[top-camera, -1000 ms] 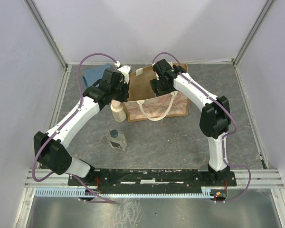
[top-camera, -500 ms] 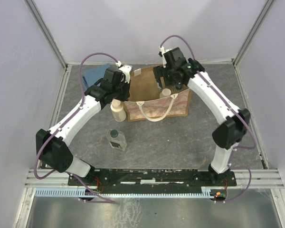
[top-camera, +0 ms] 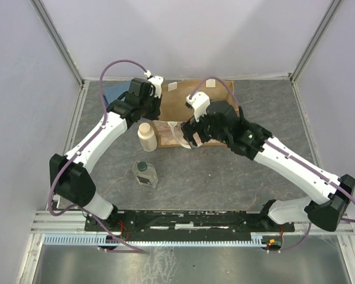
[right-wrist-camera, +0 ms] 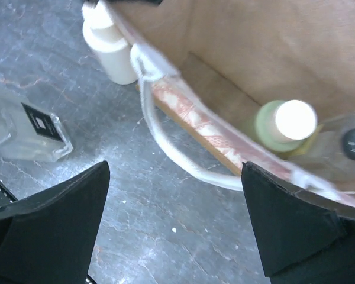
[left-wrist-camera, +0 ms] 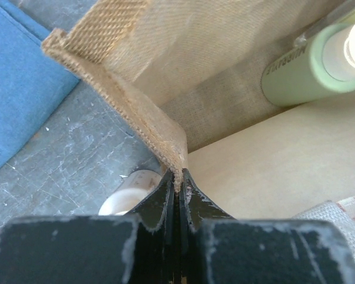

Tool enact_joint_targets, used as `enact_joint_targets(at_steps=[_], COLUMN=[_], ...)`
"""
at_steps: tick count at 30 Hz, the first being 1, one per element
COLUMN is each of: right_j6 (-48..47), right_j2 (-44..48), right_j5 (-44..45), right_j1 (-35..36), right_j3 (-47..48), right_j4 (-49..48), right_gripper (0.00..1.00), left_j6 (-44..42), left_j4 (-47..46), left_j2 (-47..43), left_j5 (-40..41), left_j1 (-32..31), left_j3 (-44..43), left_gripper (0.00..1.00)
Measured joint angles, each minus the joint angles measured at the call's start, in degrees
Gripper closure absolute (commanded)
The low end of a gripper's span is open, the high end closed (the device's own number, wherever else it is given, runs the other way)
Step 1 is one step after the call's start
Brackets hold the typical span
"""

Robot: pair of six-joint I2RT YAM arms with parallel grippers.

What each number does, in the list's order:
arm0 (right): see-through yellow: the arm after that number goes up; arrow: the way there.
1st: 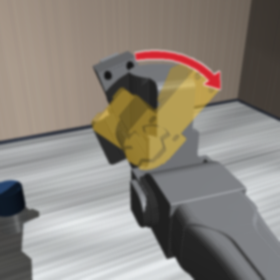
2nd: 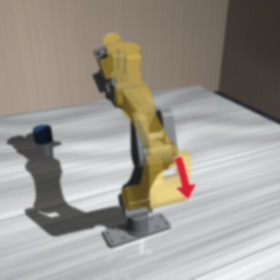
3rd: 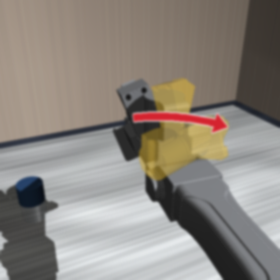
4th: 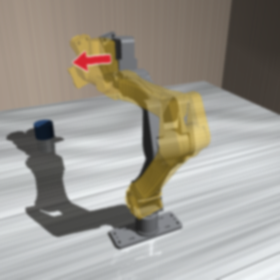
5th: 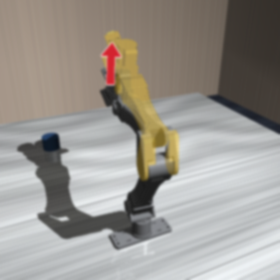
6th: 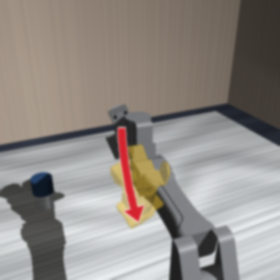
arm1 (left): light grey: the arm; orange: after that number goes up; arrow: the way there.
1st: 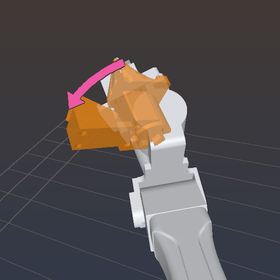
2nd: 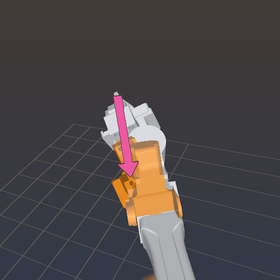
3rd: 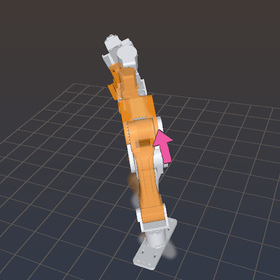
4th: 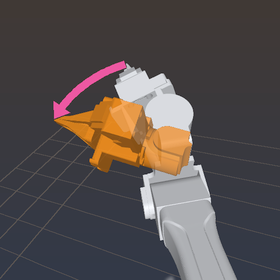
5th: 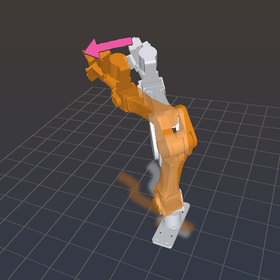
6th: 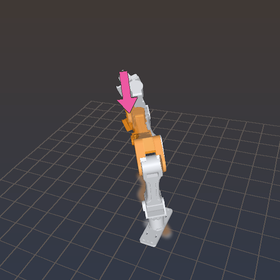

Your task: Place the personal care products into the canvas bag

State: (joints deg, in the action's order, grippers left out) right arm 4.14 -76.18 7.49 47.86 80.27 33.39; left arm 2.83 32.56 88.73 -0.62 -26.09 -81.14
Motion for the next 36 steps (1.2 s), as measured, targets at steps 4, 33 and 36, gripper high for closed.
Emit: enact_joint_targets(at_steps=[4,33,36], right_j6=[-0.3,-4.3,-4.3], right_j2=[2.7,-15.0,-17.4], right_j5=[-1.6,-14.1,-14.7], right_j1=[2.1,19.1,19.1], right_j3=[-11.2,-10.6,-9.2], right_j4=[-8.0,-25.6,-25.6], right_gripper=[0.0,0.0,0.0], left_j6=[-0.4,-0.4,-0.4], left_j4=[0.0,-0.2,-0.2], left_j2=[0.6,1.1,1.1], left_j5=[-1.0,-5.8,-6.1], left_j1=[1.8,6.6,6.8], left_j3=[-0.5,-1.0,-1.0], left_gripper=[0.97,0.97,0.97])
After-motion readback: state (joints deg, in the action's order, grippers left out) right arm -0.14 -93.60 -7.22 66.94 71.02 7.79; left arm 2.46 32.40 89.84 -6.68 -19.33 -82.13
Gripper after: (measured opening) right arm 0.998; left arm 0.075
